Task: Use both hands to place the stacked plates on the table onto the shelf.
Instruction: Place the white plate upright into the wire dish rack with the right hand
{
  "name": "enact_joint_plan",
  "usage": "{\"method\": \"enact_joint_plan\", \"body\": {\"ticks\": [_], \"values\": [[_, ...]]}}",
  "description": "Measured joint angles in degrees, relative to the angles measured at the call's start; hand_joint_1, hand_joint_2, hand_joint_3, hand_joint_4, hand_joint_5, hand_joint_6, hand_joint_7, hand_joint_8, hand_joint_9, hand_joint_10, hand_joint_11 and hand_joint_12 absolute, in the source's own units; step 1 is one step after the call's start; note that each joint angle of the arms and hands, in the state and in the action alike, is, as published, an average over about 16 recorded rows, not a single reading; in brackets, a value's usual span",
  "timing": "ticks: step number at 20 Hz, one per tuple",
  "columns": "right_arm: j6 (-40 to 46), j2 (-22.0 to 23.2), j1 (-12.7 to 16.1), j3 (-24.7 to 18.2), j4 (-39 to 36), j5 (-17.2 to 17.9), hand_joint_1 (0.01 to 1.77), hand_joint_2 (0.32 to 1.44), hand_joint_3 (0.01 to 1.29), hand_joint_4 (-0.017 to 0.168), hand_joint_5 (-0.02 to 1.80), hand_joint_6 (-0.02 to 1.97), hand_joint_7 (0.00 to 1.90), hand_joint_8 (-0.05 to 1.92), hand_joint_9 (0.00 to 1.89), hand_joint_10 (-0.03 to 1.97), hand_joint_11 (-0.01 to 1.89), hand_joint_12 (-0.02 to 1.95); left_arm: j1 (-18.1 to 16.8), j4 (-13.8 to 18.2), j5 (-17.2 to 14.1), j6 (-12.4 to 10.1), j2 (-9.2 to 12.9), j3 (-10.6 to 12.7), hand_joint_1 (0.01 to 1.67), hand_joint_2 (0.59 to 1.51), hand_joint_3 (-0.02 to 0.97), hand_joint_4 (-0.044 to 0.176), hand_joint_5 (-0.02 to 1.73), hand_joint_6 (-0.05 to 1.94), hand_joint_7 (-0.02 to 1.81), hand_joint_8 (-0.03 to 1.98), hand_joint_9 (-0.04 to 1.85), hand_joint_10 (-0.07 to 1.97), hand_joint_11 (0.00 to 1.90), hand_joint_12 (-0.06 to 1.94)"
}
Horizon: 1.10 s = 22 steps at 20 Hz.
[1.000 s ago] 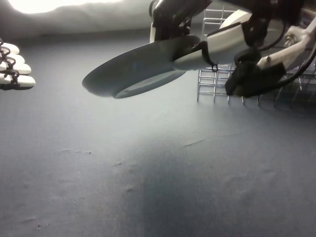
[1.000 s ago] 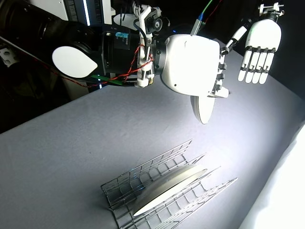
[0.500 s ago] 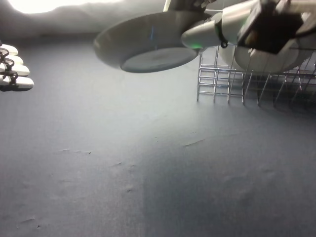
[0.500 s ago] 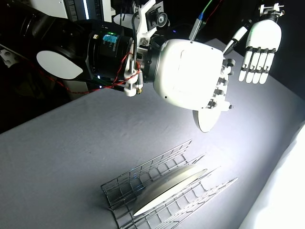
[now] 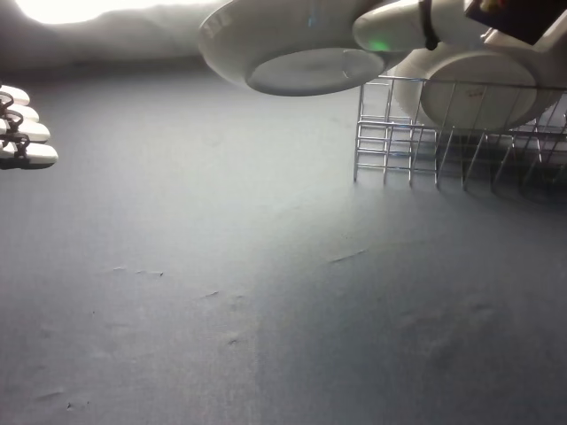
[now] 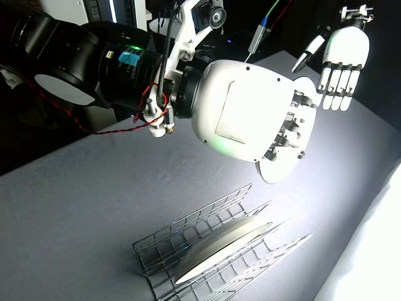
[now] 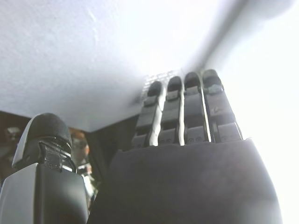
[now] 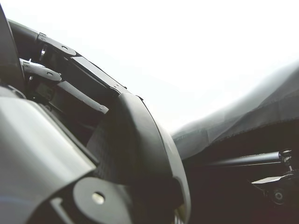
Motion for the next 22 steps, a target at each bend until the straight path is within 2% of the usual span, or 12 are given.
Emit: {"method": "enact_joint_plan", "body": {"ticks": [11,22], "values": [[-0.59,3.41,-0.27,-0.71,4.47,-2.98,1.40,0.97,0.01,-0.008,1.02,0.70,1.13,0.73,0.94,1.05,0.58,1.23,0.43,-0.32,-0.01,0.00,-0.23,0.51,0.01,1.138,0.009,0.005,0.02,0.02,0.02,0.00,0.02,0.01,0.01,0.00],[-1.30,6.70,-1.48,-0.91,4.16,-5.20,1.41,0.98,0.01,-0.008,1.01,0.70,1.11,0.74,0.93,1.09,0.54,1.26,0.40,-0.32,-0.03,0.00,-0.56,0.92,0.01,1.138,0.009,0.005,0.02,0.02,0.02,0.00,0.02,0.01,0.01,0.00]]}}
